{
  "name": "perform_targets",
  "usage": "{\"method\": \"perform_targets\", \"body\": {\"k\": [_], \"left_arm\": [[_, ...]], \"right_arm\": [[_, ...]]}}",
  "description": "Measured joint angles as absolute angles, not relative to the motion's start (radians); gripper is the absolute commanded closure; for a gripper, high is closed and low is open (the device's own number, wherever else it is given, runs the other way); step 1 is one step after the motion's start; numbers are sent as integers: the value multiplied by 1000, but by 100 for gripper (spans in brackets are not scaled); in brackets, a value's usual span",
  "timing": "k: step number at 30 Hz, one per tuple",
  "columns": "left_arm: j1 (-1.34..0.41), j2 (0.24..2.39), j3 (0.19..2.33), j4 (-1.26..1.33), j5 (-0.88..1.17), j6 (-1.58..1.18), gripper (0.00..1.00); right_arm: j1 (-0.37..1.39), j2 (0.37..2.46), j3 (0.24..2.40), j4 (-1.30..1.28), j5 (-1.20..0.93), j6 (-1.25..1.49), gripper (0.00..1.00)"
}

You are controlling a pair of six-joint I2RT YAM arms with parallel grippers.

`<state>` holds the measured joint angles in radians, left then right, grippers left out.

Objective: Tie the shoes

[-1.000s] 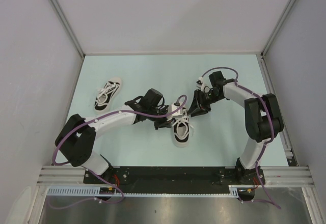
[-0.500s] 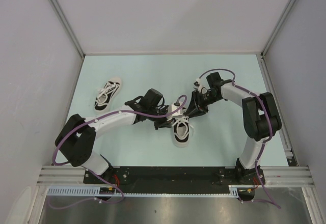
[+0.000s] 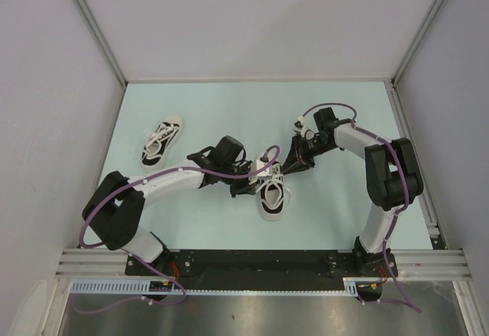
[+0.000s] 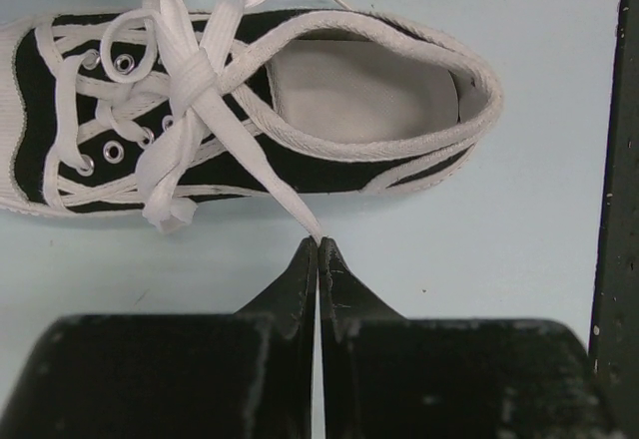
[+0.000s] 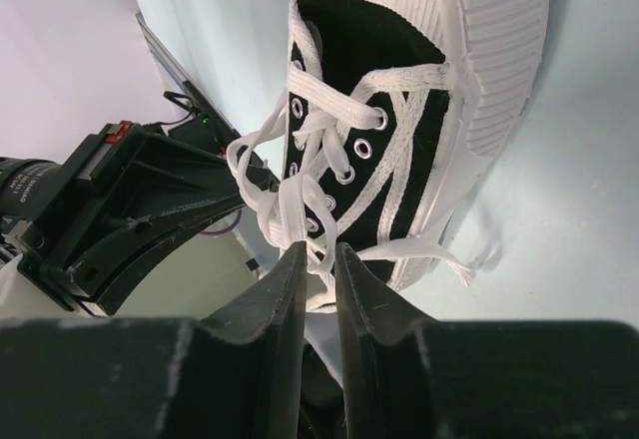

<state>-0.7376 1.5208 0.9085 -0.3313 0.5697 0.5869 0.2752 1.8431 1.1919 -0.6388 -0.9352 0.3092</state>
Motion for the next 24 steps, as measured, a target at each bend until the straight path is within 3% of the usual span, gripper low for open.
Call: {"method": "perform_targets", "body": {"k": [3,6,12,19,21,24], "left_arm": [[-738,1520,908,-331,570,587,100],[-737,1519,908,-332,570,587,100],[-737,1518,908,-332,570,587,100],[-737,1518,908,-332,570,587,100],[-737,1518,908,-332,570,587,100],[-737,1518,908,-332,570,587,100]], "right_arm": [[268,1843,1192,-639,-945,306,82],[269,1843,1192,-640,-960,303,65],[275,1843,1192,-642,-977,298,65],[281,1850,1192,-643,-985,295,76],[281,1853,1192,-646,-985,292,89],[280,1856,1192,-656,-985,284,100]]}}
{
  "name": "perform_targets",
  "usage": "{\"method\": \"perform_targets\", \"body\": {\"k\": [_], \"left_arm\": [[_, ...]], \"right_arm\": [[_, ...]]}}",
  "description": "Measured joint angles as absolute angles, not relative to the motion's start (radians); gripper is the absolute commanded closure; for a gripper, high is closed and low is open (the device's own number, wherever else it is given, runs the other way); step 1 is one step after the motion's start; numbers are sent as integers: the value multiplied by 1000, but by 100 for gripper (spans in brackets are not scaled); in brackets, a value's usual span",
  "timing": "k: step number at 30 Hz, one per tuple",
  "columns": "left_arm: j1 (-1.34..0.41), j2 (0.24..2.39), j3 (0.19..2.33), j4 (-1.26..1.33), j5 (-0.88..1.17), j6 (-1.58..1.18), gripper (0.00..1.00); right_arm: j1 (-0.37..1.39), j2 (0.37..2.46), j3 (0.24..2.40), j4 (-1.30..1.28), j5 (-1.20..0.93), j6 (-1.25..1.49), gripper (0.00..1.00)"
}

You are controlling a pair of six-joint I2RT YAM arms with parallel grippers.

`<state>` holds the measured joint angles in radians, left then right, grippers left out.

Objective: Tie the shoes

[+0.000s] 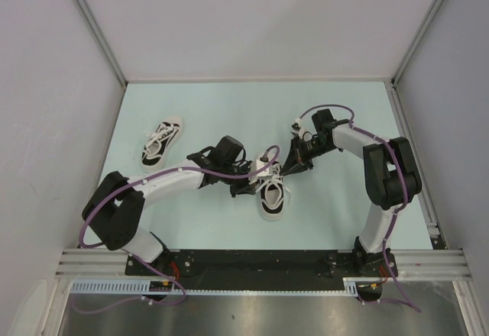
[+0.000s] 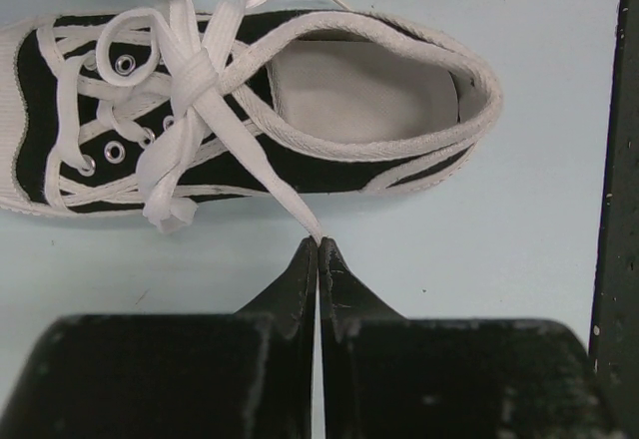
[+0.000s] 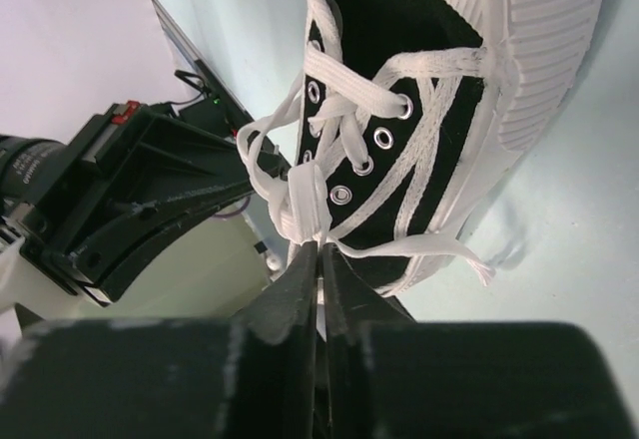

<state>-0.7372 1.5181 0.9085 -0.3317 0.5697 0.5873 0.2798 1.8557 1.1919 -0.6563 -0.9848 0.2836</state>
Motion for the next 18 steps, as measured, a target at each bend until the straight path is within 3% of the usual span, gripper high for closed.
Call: {"method": "perform_targets", "body": {"k": [18], "left_arm": [[-722,1418,791,-385,533,691,100]], "right_arm": [[239,1855,1192,-668,-985,268,100]]}}
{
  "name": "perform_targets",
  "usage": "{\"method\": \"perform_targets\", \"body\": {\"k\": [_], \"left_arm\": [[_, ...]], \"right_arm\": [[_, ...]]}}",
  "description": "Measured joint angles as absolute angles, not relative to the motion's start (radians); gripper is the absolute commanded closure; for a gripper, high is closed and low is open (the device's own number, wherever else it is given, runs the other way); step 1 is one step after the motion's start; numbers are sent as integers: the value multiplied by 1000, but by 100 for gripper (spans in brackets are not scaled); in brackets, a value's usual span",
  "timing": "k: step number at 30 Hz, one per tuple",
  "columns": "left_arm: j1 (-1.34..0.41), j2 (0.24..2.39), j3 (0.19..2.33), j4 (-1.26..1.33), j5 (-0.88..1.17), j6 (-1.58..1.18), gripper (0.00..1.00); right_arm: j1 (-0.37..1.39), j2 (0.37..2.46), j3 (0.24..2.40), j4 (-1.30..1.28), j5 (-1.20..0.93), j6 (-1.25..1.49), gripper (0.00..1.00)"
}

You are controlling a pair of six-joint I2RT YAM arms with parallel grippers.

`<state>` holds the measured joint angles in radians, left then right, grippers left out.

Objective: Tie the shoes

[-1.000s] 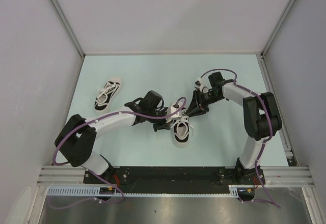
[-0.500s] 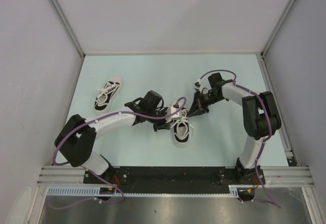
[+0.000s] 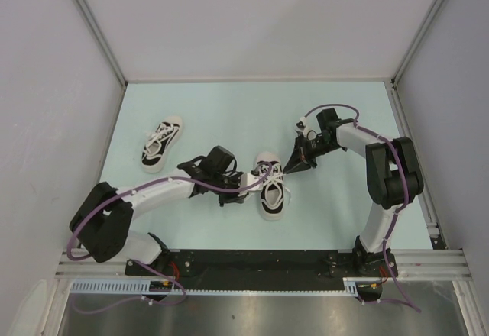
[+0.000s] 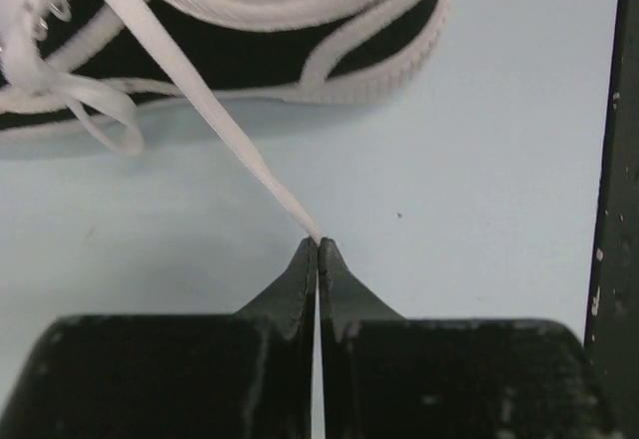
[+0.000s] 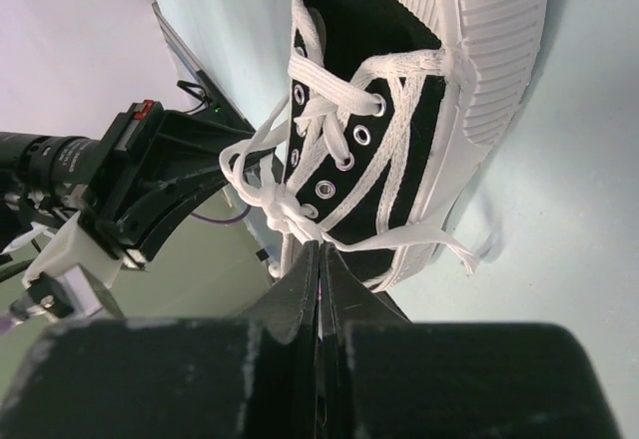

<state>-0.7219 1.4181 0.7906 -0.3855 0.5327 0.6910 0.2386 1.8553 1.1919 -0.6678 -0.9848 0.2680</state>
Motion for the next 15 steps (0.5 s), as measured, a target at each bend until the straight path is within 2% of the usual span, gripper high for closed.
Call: {"method": "perform_targets", "body": {"k": [4,6,10,15], "left_arm": [[-720,1385,754,-415,517,728,99],[-719,1376,745,-425,509,743,92],[-711,1373,742,-433,509,753,68],[-643,1346,747,-427,567,726,57]], "right_arm": [[238,1855,1192,-668,-984,267,100],[239,1855,1192,-667,-984,264,100],[239,1850,1192,-667,-984,260,100],[252,1839,1192,-666,-982,255,100]]}}
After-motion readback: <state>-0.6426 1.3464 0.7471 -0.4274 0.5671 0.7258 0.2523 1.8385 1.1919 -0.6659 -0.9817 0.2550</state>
